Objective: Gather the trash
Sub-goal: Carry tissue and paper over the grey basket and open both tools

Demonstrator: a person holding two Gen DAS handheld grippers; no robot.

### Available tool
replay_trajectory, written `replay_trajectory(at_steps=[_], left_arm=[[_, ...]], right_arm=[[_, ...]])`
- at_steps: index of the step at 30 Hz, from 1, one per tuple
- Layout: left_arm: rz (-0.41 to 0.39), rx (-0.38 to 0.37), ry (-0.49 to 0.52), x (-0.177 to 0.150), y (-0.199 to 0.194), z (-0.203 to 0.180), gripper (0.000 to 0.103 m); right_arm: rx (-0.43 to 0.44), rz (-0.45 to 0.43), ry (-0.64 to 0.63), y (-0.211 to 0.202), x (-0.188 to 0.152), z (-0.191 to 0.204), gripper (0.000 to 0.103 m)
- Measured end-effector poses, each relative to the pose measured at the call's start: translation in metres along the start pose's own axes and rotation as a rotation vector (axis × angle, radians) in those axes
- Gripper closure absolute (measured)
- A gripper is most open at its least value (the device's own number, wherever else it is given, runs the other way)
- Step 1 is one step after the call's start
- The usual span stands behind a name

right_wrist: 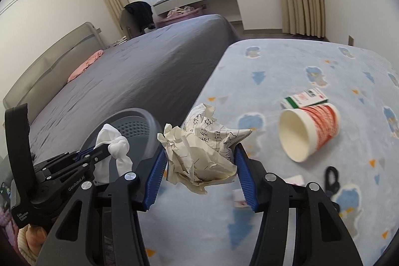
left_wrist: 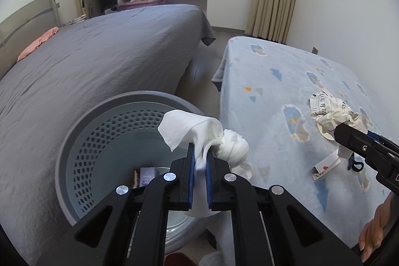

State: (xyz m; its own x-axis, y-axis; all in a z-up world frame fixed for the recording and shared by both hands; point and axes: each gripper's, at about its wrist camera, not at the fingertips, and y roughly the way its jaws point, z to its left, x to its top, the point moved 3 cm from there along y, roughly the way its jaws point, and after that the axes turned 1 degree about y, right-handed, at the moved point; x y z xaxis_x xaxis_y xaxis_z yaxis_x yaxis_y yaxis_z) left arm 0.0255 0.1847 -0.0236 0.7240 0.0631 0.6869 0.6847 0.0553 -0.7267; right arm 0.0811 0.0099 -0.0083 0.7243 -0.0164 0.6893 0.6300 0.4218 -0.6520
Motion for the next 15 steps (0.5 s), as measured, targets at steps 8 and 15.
replay_trajectory(at_steps=[8, 15], left_arm=[[0.006, 0.087, -0.026, -0.001, 0.002, 0.048, 0.095], [0.026, 0.120, -0.078, -0.007, 0.009, 0.081, 0.095]], right_arm=[[0.087, 0.028, -0.057, 0.029, 0.007, 0.046, 0.050], [0.133, 0.075, -0.127, 0.060, 0.005, 0.084, 0.050]])
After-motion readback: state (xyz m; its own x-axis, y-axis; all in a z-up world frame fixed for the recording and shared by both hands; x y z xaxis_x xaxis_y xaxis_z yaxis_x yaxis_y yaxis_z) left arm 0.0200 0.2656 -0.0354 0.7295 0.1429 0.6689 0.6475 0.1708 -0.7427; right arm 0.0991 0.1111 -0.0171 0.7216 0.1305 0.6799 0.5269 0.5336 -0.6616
